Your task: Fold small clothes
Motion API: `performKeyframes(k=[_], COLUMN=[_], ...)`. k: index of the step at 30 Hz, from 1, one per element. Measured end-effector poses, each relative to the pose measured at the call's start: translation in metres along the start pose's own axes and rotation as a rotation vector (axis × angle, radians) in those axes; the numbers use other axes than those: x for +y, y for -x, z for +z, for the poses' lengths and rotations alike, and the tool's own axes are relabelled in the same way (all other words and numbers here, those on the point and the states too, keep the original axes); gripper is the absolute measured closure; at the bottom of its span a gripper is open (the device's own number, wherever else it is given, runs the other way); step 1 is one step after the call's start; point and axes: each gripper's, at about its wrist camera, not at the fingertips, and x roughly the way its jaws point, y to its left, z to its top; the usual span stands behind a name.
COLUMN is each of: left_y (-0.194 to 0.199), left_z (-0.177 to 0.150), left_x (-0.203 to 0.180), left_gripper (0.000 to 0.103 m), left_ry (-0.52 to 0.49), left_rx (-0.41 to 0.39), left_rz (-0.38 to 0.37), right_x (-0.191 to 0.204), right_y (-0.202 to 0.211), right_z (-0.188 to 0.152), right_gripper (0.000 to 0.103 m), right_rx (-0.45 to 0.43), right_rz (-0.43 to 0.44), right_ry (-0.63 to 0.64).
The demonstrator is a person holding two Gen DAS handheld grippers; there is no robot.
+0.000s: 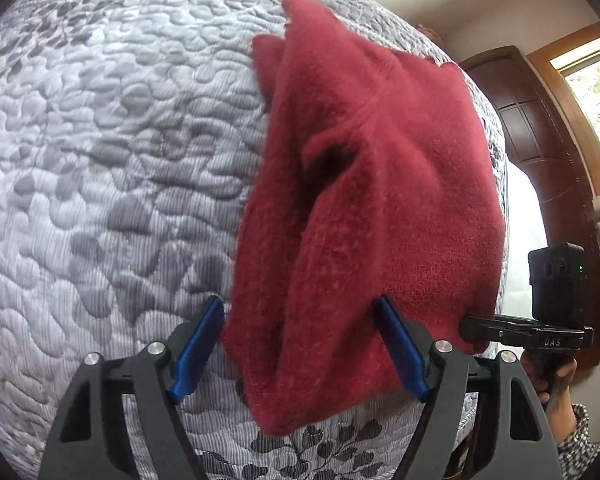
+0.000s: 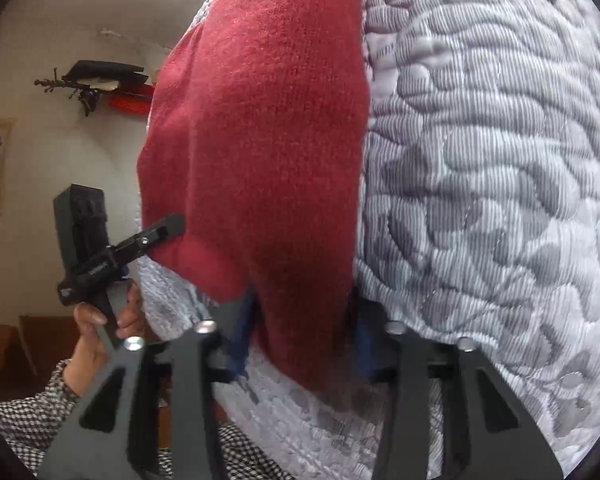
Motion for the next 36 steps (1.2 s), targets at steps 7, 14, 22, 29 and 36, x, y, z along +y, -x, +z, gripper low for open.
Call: performKeyframes(k=[7, 14, 22, 29, 36], left_y=[0.009, -0.004, 0.013, 0.026, 0.04], left_z=[-0.015, -0.014, -0.022, -0.046, -0.066], left_x=[0.002, -0.006, -0.04, -0.05, -0.062], left_gripper=[0.026, 0.026, 0.016, 0.008, 0.005], left_ry=[-0.053, -0.099, -0.127, -0.101, -0.103], left_rx=[-0.005, 0.001, -0.034, -0.017, 0.004], left_rz=[0.039, 0.061, 0.181, 0.293, 0.351], right_x=[0.021, 0.018, 0.063, 0.06, 0.073], right_y=[0.011, -0.005, 0.014, 0.02, 0.027], right_z=[-0.001, 0.002, -0.021, -0.055, -0.083], right_gripper=[0.083, 0.07, 0.041, 0.028, 0.015], right_rx=[-0.037, -0.057, -0.128, -0.152, -0.178], right_rz=[-0.128, -0.186, -0.39, -0.508, -0.586], right_ry=[0.07, 0.022, 0.114, 0.123, 0.127])
